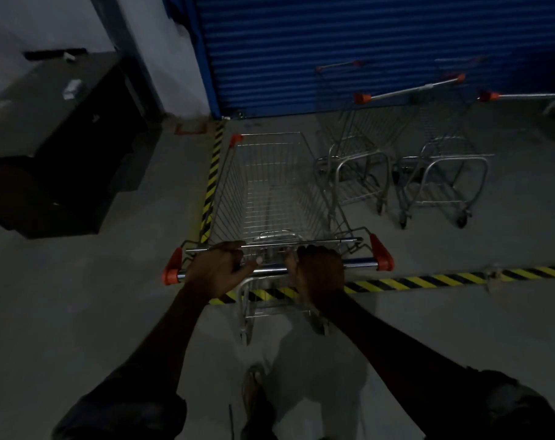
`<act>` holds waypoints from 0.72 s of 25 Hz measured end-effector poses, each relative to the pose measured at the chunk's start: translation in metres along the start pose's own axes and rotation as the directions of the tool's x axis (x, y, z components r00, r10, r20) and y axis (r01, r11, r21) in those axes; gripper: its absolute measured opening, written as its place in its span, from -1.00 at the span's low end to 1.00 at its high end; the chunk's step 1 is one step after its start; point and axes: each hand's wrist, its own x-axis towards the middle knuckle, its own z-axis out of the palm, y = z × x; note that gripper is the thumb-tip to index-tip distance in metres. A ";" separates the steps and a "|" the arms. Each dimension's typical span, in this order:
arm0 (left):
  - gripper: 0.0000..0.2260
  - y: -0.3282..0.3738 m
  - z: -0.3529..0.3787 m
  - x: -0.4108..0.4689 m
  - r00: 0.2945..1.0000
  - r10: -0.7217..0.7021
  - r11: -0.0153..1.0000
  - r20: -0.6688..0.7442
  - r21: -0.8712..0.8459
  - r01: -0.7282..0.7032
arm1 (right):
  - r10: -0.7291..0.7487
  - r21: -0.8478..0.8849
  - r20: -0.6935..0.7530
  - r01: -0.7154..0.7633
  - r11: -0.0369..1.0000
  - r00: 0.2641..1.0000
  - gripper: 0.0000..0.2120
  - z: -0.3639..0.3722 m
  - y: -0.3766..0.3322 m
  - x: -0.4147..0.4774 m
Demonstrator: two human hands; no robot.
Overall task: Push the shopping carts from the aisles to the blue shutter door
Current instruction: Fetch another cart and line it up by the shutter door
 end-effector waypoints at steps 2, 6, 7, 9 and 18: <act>-0.39 -0.030 0.009 0.036 1.000 0.019 0.999 0.002 -0.039 -0.019 | 0.015 0.006 0.000 -0.015 1.000 1.000 -0.55 0.020 -0.003 0.037; -0.52 -0.089 0.020 0.106 0.991 0.113 0.988 -0.074 -0.095 -0.120 | 0.161 -0.032 0.010 -0.161 0.986 0.987 -0.47 0.063 -0.016 0.109; -0.54 -0.103 0.022 0.122 0.985 0.135 0.985 -0.104 -0.098 -0.145 | 0.163 -0.039 0.039 -0.162 0.986 0.986 -0.48 0.071 -0.018 0.123; -0.54 -0.129 0.030 0.154 0.980 0.144 0.980 -0.139 -0.120 -0.162 | 0.187 -0.020 0.036 -0.186 0.982 0.982 -0.48 0.088 -0.022 0.145; -0.46 -0.215 0.089 0.291 0.995 -0.021 0.984 -0.102 0.171 0.039 | 0.146 0.082 0.107 -0.155 0.984 0.983 -0.52 0.157 0.010 0.263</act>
